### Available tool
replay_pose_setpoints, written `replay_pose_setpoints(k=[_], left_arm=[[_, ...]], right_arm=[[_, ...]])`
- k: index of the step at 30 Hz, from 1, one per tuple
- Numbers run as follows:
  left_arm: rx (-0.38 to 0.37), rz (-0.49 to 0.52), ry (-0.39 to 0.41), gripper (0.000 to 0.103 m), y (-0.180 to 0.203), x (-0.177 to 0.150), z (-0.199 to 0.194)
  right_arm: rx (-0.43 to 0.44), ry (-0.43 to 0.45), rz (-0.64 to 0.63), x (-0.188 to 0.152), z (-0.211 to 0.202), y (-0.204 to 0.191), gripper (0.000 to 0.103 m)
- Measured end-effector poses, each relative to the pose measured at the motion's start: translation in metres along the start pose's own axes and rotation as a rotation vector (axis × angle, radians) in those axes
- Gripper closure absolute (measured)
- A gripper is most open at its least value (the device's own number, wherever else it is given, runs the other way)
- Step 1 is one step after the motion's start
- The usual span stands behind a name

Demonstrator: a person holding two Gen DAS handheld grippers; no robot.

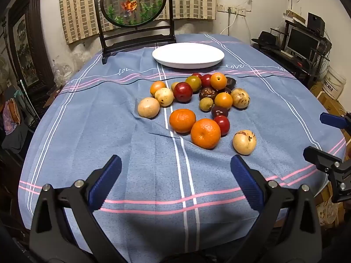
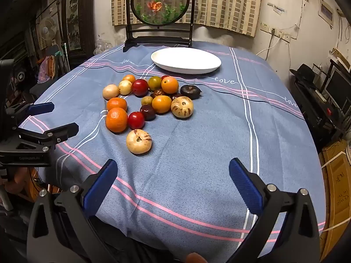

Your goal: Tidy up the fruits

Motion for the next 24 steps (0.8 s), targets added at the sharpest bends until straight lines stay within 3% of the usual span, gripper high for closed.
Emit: replay_pose_setpoints(k=[24], left_arm=[[-0.004,-0.004,-0.006,0.002,-0.0016,-0.0007,0.0025]], right_arm=[[0.008,-0.011,0.005,-0.0016,0.0052,0.0004,0.001]])
Point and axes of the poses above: each gripper's, at about its wrist camera, not at the fingertips, and z roughly the way its jaws point, y to its right, x to its top, the point moved 2 cm from there along z, roughly the way its jaws point, and after that the axes turned 6 degrees about y, right-handed, at the moved point
